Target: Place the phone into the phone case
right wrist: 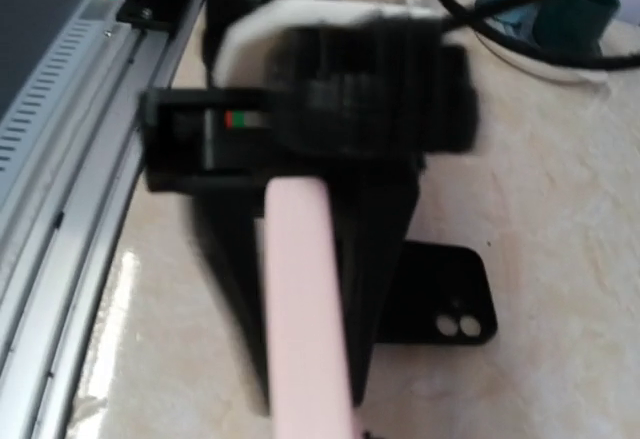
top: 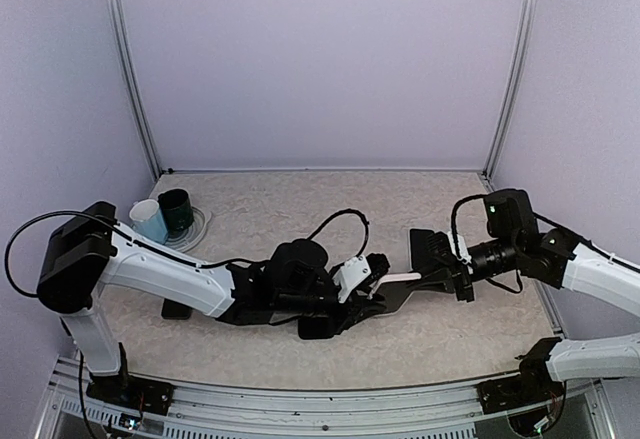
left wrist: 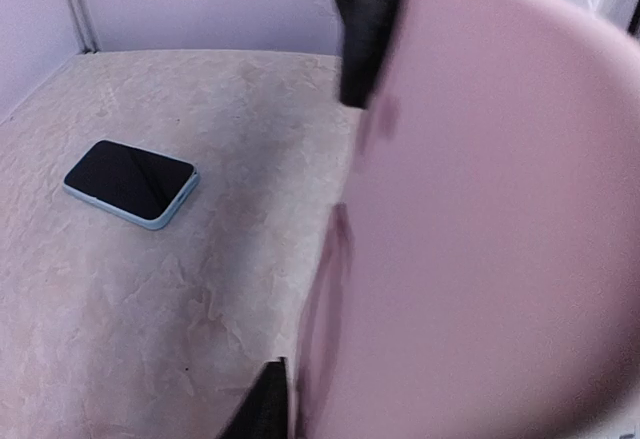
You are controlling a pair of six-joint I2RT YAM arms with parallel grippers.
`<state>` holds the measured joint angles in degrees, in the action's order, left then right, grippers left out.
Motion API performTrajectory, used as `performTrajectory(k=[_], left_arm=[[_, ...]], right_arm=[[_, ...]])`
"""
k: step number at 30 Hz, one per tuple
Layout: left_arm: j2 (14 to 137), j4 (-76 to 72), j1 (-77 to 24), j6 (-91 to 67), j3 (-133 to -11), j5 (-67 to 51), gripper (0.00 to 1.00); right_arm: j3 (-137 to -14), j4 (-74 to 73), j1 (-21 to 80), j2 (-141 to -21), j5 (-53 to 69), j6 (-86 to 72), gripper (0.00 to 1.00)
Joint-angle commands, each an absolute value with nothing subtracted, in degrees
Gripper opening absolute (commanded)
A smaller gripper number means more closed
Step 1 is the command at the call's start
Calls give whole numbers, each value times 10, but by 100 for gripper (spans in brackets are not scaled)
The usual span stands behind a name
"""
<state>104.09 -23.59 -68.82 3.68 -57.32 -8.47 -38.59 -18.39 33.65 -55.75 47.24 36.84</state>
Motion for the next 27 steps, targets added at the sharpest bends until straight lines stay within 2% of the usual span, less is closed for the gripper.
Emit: performTrajectory(k=[1, 2, 3, 4, 6, 8, 9, 11, 15, 20, 23, 25, 27], left_arm=[[1057, -253, -691, 26, -602, -74, 7], [1056, -253, -691, 22, -603, -72, 0], [1054, -254, -691, 18, -602, -72, 0], [1050, -255, -690, 15, -599, -71, 0], [1038, -258, -690, 10, -590, -71, 0], [1023, -257, -687, 8, -583, -74, 0], [1009, -257, -685, 8, -581, -77, 0], [988, -258, -682, 11, -578, -82, 0], [954, -264, -680, 15, -578, -101, 0], [944, -275, -676, 7, -577, -115, 0], [944, -273, -676, 7, -584, -123, 0], [946, -276, -676, 4, -586, -130, 0], [950, -275, -677, 3, -591, -135, 0]], right_arm=[[-409, -164, 337, -539, 508, 378, 0], [-410, -164, 337, -539, 500, 376, 0], [-411, -161, 337, -538, 490, 368, 0], [-409, -148, 337, -535, 470, 350, 9], [-395, -101, 336, -523, 442, 295, 37], [-377, -51, 336, -511, 459, 254, 50], [-369, -27, 336, -510, 475, 239, 52], [-363, -8, 336, -513, 486, 197, 54], [-351, 16, 336, -526, 476, 154, 50], [-271, 181, 337, -503, 545, 107, 51], [-258, 211, 337, -502, 551, 89, 38], [-257, 221, 336, -508, 561, 80, 36], [-257, 239, 337, -520, 578, 65, 40]])
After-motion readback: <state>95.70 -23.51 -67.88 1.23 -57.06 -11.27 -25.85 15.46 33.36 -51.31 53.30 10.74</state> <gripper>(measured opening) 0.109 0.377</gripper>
